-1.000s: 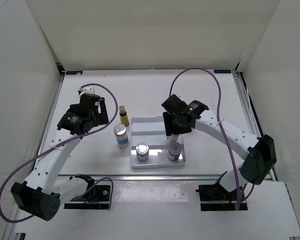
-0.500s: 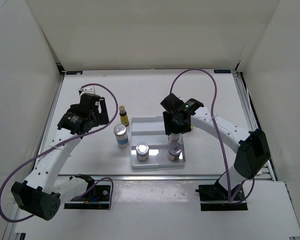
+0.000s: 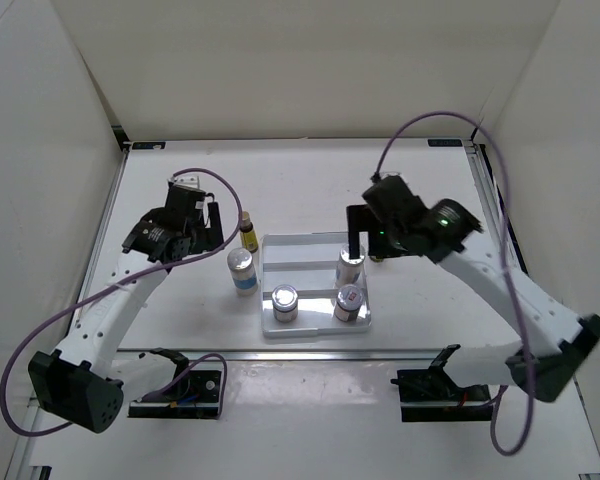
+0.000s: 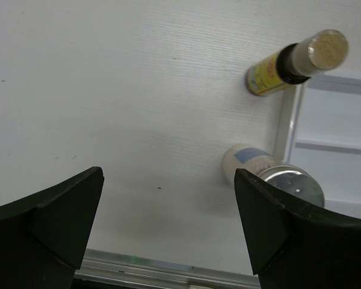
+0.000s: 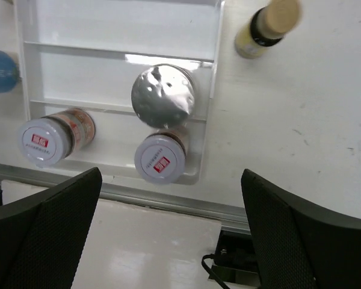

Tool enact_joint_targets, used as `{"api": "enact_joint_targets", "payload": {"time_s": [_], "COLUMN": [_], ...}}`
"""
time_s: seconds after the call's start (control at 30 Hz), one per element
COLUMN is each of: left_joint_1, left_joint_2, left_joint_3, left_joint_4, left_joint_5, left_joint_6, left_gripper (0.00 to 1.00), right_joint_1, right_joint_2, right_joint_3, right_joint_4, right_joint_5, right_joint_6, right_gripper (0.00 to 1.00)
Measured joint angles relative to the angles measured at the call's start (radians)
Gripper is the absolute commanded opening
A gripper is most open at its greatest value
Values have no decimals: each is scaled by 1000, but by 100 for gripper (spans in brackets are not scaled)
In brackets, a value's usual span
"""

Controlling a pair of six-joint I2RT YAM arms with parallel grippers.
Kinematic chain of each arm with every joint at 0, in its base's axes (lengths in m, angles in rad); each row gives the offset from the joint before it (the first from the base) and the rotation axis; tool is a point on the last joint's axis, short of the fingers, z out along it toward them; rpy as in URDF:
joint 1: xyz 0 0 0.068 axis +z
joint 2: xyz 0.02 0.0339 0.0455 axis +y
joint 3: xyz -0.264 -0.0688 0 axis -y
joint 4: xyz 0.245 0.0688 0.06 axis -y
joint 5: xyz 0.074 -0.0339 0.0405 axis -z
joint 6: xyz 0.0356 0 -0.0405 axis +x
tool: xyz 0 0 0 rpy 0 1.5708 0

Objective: Organize the condiment bottles

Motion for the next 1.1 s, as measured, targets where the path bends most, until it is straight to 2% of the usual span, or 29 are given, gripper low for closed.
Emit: {"api": "enact_joint_targets", "payload": {"time_s": [0.2,0.33,0.53,0.73,0.87,0.93,0.97,1.0,1.1], "left_joint_1": [-2,-47,-140,-181,-185,-185,-185,-185,-188], "left_joint_2": [-16,-22,6,110,137,146,152,157,166], "left_joint_3": [-25,-31,-30,-31,-34,-39,-41,-41,-40], "left_joint_4": [37,47,56,56,56,56,56,55,61], "left_joint_5": [198,300,333,309,288,279,275,267,258], "left_joint_6": [8,-25,-54,-84,-99,-106,-110,-111,-120], "left_gripper": [100,100,100,100,96,86,78,51,17], "right_joint_1": [-1,-5,-11,-11,-11,-11,-10,-10,-10], "right_joint_2": [-235,-319,-352,-362,-401,-435,-454,-471,-505], "right_joint_3": [-5,-103,-235,-247,-269,-307,-330,-351,-377], "right_joint_4": [-96,-142,-184,-189,-177,-156,-153,-153,-153], "right_joint_5": [108,156,188,242,278,307,322,332,354], "right_joint_6": [-21,-23,-20,-24,-31,-27,-23,-19,-11], "right_gripper": [100,100,100,100,100,100,100,100,100]}}
